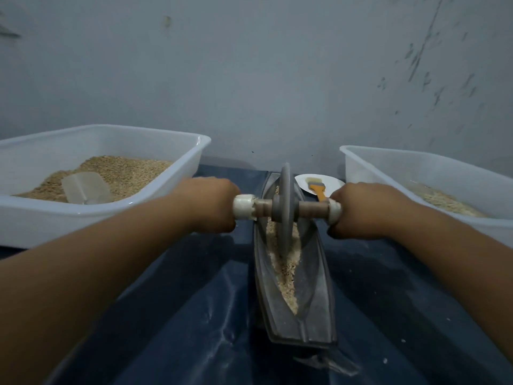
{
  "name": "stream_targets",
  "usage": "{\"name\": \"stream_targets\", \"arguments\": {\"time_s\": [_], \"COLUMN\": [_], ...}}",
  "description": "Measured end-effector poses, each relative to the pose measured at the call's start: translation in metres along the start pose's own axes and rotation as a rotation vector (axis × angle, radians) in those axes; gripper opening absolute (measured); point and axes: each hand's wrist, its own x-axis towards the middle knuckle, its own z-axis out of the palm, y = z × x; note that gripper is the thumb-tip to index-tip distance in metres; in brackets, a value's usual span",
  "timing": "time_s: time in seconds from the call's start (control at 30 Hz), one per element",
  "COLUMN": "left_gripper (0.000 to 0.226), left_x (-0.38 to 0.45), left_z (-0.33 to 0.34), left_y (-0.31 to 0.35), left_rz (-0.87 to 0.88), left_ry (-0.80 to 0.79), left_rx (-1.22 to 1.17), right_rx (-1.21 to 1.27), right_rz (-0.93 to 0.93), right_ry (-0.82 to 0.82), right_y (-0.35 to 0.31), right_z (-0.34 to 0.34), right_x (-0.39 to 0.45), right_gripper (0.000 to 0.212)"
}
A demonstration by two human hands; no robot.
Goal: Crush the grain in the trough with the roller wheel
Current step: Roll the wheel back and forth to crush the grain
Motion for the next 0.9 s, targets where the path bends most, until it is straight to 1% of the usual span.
{"name": "stream_targets", "arguments": {"time_s": [0.1, 0.17, 0.23, 0.33, 0.43, 0.53, 0.57, 0.63, 0.73, 0.83, 0.9], "left_gripper": [0.021, 0.023, 0.02, 0.018, 0.02, 0.027, 0.028, 0.023, 0.02, 0.023, 0.022], "left_x": [-0.017, -0.017, -0.009, 0.004, 0.003, -0.009, -0.013, -0.015, -0.006, -0.004, -0.013], "left_z": [0.005, 0.006, 0.001, -0.009, -0.018, -0.017, -0.015, -0.013, -0.021, -0.025, -0.021], "left_y": [-0.002, 0.002, 0.007, 0.015, 0.016, 0.011, 0.011, 0.012, 0.021, 0.022, 0.018], "left_rz": [0.019, 0.014, -0.001, 0.003, 0.046, 0.084, 0.085, 0.076, 0.066, 0.065, 0.075], "left_ry": [0.028, 0.105, 0.144, 0.117, 0.062, -0.005, -0.008, 0.038, 0.047, 0.0, 0.021], "left_rx": [0.041, 0.089, 0.107, 0.112, 0.132, 0.096, 0.088, 0.111, 0.139, 0.125, 0.11], "right_rx": [0.013, 0.028, 0.036, 0.081, 0.172, 0.154, 0.135, 0.138, 0.173, 0.188, 0.172], "right_rz": [-0.012, 0.031, 0.099, 0.142, 0.114, 0.067, 0.053, 0.068, 0.142, 0.125, 0.113], "right_ry": [-0.027, 0.008, 0.036, 0.016, -0.081, -0.08, -0.06, -0.024, -0.068, -0.085, -0.072], "right_y": [0.001, -0.001, -0.004, -0.005, -0.002, 0.003, 0.003, 0.001, -0.004, -0.005, -0.002], "right_z": [0.002, 0.007, 0.01, 0.013, 0.014, 0.013, 0.013, 0.014, 0.013, 0.01, 0.009], "right_x": [-0.017, -0.016, -0.008, 0.0, -0.011, -0.031, -0.035, -0.032, -0.022, -0.021, -0.031], "right_gripper": [0.02, 0.016, 0.013, 0.013, 0.016, 0.022, 0.022, 0.019, 0.015, 0.015, 0.016]}}
